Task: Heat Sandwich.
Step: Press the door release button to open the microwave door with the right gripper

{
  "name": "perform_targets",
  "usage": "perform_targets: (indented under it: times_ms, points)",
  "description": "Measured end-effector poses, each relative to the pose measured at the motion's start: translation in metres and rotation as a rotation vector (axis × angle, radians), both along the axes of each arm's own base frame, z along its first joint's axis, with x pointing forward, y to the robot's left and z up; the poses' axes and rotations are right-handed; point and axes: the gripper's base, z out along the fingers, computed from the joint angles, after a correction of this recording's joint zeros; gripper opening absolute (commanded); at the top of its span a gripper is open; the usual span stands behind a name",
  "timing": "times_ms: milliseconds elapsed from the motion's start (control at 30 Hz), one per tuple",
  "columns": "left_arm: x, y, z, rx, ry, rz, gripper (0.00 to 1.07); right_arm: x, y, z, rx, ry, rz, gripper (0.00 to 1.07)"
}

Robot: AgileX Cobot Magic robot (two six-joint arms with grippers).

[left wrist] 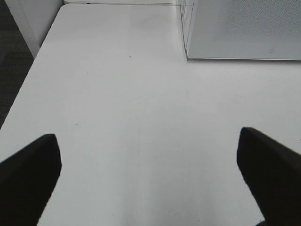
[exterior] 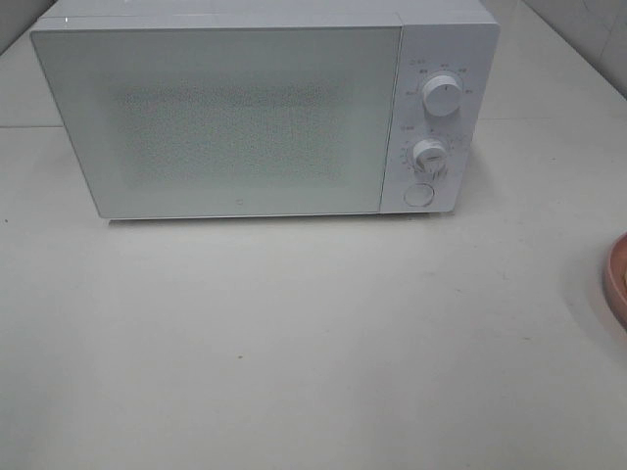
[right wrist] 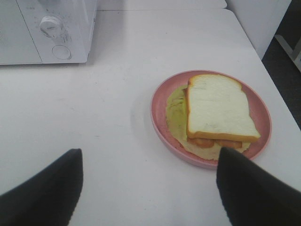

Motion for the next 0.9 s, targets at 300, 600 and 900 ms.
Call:
perform_targets:
  times_ms: [300, 600, 900]
  points:
    - [0.0, 0.0, 0.0, 0.0, 0.0, 0.0, 0.96, 0.009, 0.001, 0.013, 0.004, -0.031, 0.008, 0.75]
    - [0.0, 0.0, 0.0, 0.0, 0.0, 0.0, 0.96, 0.036, 0.001, 0.021, 0.0, -0.024, 0.016, 0.75]
    - [0.0, 0.0, 0.0, 0.0, 0.0, 0.0, 0.96, 0.059, 0.002, 0.025, -0.001, -0.025, 0.023, 0.75]
